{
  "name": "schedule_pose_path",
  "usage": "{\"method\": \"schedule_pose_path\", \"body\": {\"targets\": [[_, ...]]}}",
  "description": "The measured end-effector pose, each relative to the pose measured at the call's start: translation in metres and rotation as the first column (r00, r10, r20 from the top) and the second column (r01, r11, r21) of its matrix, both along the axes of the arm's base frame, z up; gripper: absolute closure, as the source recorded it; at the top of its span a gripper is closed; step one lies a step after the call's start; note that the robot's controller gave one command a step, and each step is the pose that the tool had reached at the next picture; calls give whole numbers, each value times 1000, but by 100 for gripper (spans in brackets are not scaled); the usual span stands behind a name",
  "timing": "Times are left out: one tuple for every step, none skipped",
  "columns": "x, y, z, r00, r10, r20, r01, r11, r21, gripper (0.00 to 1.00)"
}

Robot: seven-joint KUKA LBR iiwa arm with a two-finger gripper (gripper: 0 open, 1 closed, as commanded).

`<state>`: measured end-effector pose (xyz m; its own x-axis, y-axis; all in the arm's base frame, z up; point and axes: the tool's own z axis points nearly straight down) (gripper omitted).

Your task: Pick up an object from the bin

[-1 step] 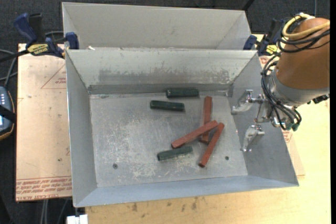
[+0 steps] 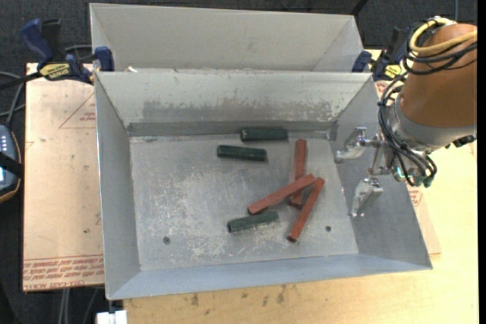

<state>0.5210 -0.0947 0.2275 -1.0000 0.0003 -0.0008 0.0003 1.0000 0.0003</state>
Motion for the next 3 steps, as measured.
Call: {"method": "schedule_pose_path", "body": {"targets": [[3, 17, -48, 1000, 11, 7, -11, 1000, -2, 0], [-4, 34, -140, 989, -144, 25, 144, 990, 0, 100], [-8, 36, -146, 990, -143, 17, 143, 990, 0, 100]]}}
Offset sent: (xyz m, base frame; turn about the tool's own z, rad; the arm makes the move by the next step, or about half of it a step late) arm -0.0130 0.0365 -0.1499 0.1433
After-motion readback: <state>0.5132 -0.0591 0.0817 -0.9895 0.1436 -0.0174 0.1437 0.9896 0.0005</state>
